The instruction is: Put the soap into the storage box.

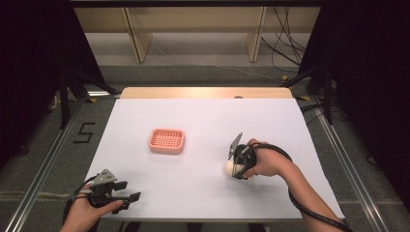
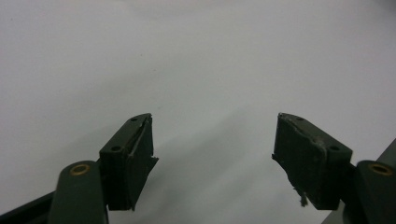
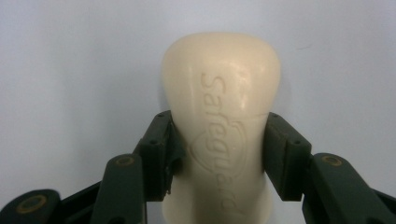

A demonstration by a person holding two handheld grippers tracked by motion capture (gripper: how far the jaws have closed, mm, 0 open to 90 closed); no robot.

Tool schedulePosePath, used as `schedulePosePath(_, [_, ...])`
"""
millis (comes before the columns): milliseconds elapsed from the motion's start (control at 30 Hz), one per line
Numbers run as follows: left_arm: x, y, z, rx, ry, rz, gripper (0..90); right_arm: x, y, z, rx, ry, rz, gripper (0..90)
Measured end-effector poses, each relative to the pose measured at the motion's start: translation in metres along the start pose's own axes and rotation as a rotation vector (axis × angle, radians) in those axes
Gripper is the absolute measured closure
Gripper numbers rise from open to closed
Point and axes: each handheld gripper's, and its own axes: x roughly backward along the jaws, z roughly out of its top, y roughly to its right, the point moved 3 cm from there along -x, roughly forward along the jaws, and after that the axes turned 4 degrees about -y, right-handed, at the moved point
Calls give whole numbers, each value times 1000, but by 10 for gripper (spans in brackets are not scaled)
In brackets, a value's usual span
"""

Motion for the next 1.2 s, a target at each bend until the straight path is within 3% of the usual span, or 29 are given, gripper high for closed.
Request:
schedulePosePath(100, [0,0,0,2,-2,-5,283,3,1,-4,-25,67,0,504])
schedulePosePath(133, [0,0,0,2,-2,-5,283,3,1,-4,-25,67,0,504])
schedulePosePath(167, [0,0,0,-1,2,4,283,5,-2,-6,-62,79,-2,504])
schedulePosePath(267, [0,0,0,-4,-1,-3,283,7,-3,-7,-78,102,4,504])
schedulePosePath(300, [0,0,0,-2,-8,3,283,8,-2,-8,-88,136,-9,504])
schedulePosePath(367, [0,0,0,-1,-3,6,283,9,-3,-9,-83,139,-1,504])
schedulePosePath(433, [0,0,0,-2,-2,6,283,10,-5,-10,-116,173,1,504])
schedulePosePath(667, [0,0,0,-4,-2,-1,283,11,-6,-11,-118,222,7,504])
schedulePosePath(733, [0,0,0,-5,-2,-1,283,12,-8,-12,-150,233,2,504])
schedulePosePath(800, [0,0,0,-5,-2,-1,283,12,-7,-12,-131,253,1,504])
schedulePosePath(833, [0,0,0,-4,-2,-1,283,13,-8,-13,-155,253,-2,504])
schedulePosePath(867, [0,0,0,-5,-2,-1,283,13,-7,-12,-138,271,-9,504])
schedulePosePath(1000, [0,0,0,-6,-2,-2,283,13,-7,-12,-158,321,-25,504])
schedulePosePath(1033, [0,0,0,-6,-2,-1,283,15,-7,-13,-182,344,-35,504])
schedulePosePath(1100, [0,0,0,-6,-2,-1,283,16,-7,-14,-180,342,-35,504])
schedulePosePath(1200, [0,0,0,-4,0,-1,283,16,-7,-13,-180,381,-38,504])
